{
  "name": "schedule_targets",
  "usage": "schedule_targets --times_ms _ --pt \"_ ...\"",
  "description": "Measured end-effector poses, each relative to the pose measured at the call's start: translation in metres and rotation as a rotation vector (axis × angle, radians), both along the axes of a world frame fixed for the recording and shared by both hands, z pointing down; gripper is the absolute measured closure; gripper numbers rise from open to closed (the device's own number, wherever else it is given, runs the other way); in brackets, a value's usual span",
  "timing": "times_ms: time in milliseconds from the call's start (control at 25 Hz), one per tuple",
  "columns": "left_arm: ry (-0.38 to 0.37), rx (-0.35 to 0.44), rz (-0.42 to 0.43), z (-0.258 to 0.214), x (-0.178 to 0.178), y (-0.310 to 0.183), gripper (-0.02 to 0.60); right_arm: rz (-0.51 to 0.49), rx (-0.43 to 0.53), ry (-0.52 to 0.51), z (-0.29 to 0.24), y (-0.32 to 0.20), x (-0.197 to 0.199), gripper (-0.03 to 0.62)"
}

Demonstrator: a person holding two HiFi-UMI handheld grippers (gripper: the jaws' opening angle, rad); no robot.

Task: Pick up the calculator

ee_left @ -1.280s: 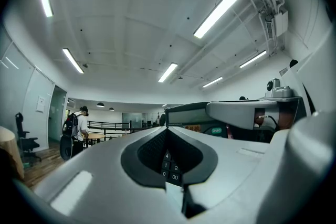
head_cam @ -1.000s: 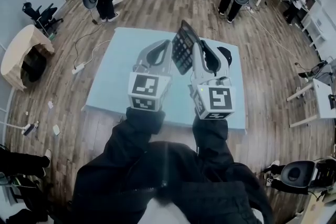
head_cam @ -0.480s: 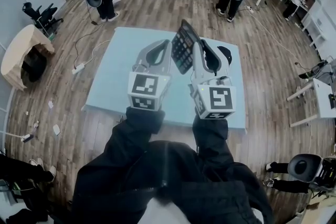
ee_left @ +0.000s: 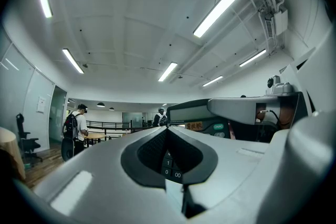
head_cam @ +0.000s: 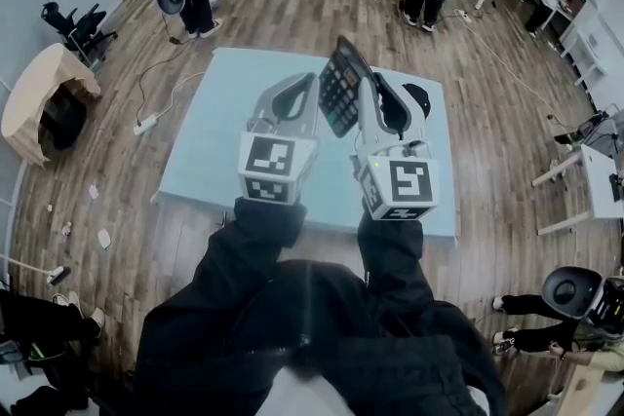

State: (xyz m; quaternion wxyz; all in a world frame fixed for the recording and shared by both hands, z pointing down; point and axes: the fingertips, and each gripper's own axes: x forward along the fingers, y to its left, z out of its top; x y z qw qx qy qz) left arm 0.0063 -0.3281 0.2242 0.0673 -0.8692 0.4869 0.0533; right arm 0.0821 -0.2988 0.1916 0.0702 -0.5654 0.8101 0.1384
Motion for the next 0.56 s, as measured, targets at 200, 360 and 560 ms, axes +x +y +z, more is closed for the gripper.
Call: schedule_targets --times_ms 200,360,560 --pt "-0.016 -0.015 -0.010 0.0024 -0.0017 0.0000 0.584 -0.006 -0.002 -0.001 -0.0015 0.0017 -0.0011 0.546" --pt "-0.025 -0.018 -0.015 0.0035 -0.0007 0.0014 0.584 -0.007 0.000 -0.002 -0.0011 0.0039 0.0010 0.546" --pt "-0.011 -0.012 -0.010 0.0029 0.0001 -0.0012 0.584 -0.011 -0.001 -0.004 -0.0014 0.0020 0.0004 0.546"
